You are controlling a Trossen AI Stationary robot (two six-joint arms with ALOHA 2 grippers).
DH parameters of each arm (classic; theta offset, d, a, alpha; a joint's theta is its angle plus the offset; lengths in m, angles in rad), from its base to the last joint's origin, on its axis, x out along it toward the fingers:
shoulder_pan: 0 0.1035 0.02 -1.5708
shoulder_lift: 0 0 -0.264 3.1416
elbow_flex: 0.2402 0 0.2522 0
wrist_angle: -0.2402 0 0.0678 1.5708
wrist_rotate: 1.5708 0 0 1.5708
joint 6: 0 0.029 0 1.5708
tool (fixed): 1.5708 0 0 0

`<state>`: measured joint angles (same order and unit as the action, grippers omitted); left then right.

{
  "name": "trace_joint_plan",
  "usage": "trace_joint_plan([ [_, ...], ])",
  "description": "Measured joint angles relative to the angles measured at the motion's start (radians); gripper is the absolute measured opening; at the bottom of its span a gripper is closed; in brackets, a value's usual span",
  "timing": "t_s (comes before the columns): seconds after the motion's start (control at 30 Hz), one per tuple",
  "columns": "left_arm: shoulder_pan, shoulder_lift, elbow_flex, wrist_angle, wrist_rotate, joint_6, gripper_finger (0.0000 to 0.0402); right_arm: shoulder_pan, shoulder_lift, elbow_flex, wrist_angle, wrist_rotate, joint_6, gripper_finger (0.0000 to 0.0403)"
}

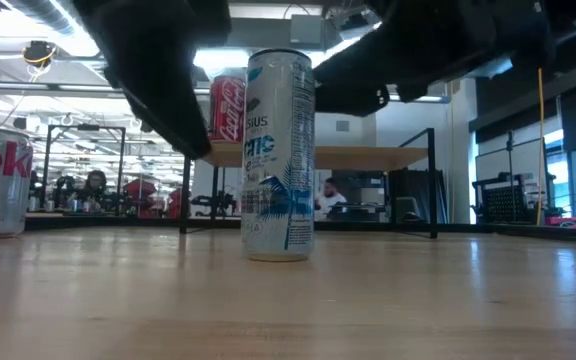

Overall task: Place canned beverage on shelf
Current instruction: Put the top white-blue soda can on the shelf

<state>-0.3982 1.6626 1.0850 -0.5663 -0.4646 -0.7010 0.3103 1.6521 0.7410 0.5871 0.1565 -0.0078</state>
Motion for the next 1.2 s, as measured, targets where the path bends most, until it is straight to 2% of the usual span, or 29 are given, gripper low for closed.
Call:
trace_joint_plan([
  [0.2,0.014,0.002,-0.04,0.097,-0.03,0.026,0.0289,-0.003,0.089,0.0,0.158,0.031,0.0,0.0386],
  [0.27,0.014,0.002,-0.041,0.117,-0.03,0.053,0.0289,-0.003,0.097,0.0,0.157,0.065,-0.021,0.0386],
  [0.4,0.014,0.002,-0.041,0.154,-0.026,0.089,0.0289,-0.002,0.091,0.0,0.108,0.14,-0.054,0.0386],
  [0.67,0.014,0.002,-0.041,0.206,-0.016,0.136,0.0289,-0.002,0.05,0.0,-0.003,0.178,-0.085,0.0386],
  [0.97,0.011,0.002,-0.041,0.231,0.021,0.162,0.0289,-0.003,-0.04,0.0,-0.215,0.376,-0.09,0.0385],
  [1.03,0.006,0.002,-0.041,0.221,0.021,0.162,0.0289,-0.003,-0.057,0.0,-0.244,0.354,-0.062,0.0386],
  [1.1,0.0,0.002,-0.041,0.191,0.022,0.16,0.0289,-0.003,-0.062,0.0,-0.235,0.264,-0.045,0.0386],
  [1.2,-0.011,0.002,-0.063,0.184,0.021,0.147,0.0289,-0.003,-0.046,0.001,-0.133,0.118,-0.036,0.0385],
])
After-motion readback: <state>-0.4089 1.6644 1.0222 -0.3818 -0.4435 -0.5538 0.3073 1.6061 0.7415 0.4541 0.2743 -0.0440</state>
